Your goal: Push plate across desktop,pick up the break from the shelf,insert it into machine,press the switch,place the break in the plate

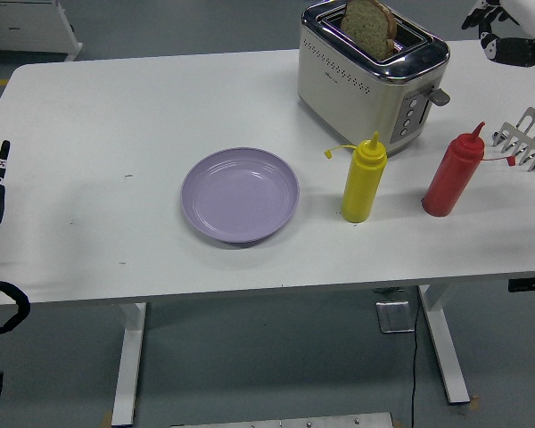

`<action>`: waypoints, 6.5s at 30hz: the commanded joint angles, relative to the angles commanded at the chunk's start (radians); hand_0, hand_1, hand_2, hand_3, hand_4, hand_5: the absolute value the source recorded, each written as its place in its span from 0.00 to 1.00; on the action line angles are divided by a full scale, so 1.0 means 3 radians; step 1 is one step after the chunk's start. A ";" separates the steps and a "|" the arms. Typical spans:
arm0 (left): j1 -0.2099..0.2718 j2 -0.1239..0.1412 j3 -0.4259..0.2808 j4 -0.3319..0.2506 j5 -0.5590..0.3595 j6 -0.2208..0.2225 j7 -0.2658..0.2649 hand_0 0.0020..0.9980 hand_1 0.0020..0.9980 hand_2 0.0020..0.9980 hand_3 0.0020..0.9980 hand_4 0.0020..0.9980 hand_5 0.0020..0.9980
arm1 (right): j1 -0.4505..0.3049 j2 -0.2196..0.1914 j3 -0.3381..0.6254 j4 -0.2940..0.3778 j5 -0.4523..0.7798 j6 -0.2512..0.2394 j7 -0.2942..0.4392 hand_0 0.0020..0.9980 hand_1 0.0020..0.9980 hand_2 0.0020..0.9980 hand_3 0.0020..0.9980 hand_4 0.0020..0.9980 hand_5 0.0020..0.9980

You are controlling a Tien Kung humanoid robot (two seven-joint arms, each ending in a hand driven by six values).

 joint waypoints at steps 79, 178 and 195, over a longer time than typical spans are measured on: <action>0.0000 -0.0007 -0.0005 0.0027 0.0009 0.0006 0.0031 0.86 0.92 0.91 0.80 0.66 1.00 | 0.0203 0.0205 -0.1074 -0.0458 -0.0119 0.0146 0.0030 0.59 0.59 0.59 0.53 0.14 0.02; -0.0026 0.0018 -0.0005 0.0040 0.0005 0.0024 0.0022 0.85 0.92 0.91 0.80 0.66 1.00 | 0.1509 0.1869 -0.0906 -0.2083 0.0481 -0.0479 -0.1210 0.73 0.69 0.66 0.77 0.73 0.37; -0.0057 0.0019 0.0008 0.0042 0.0006 0.0020 0.0021 0.85 0.92 0.91 0.80 0.66 1.00 | 0.1598 0.2065 -0.0941 -0.2422 0.0450 -0.0555 -0.1167 0.52 0.57 0.58 0.68 0.72 0.29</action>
